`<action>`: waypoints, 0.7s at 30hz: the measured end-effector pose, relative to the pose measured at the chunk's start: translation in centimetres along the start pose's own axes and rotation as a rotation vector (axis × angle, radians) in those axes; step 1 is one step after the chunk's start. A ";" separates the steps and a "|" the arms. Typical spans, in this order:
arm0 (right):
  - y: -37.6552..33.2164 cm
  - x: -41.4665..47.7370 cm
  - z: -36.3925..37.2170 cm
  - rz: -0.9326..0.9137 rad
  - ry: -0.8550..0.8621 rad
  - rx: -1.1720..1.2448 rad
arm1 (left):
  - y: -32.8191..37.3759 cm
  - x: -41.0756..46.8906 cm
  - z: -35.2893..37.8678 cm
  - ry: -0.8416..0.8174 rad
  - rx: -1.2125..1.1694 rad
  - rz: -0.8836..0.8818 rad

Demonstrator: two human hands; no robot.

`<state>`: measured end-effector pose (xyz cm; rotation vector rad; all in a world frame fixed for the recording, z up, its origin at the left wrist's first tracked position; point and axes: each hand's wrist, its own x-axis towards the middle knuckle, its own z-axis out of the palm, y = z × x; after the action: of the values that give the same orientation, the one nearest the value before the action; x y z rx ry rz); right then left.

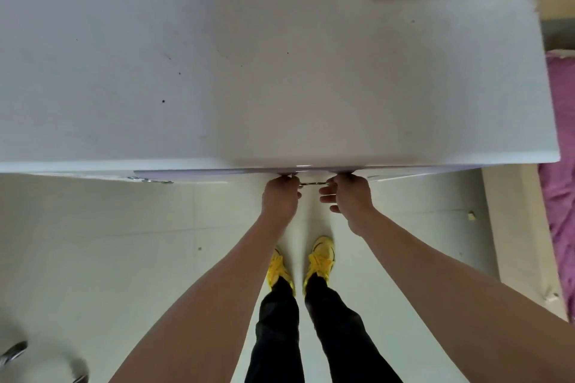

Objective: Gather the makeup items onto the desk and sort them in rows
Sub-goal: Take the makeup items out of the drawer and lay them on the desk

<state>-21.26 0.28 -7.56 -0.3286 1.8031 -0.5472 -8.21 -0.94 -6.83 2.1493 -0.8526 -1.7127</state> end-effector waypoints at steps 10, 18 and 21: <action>3.3 -2.6 -0.9 0.077 -0.038 0.059 | -2.8 -4.1 0.1 0.033 -0.104 -0.025; 6.9 -5.1 -1.1 0.099 -0.029 0.065 | -4.4 -6.1 -5.8 0.130 -0.820 -0.240; 8.4 -6.0 -0.9 0.114 -0.028 0.075 | -4.6 -5.9 -6.3 0.188 -0.840 -0.333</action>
<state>-19.94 10.52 -6.81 -0.1799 1.7572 -0.5257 -1.73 5.28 -2.96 1.8402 0.2773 -1.5584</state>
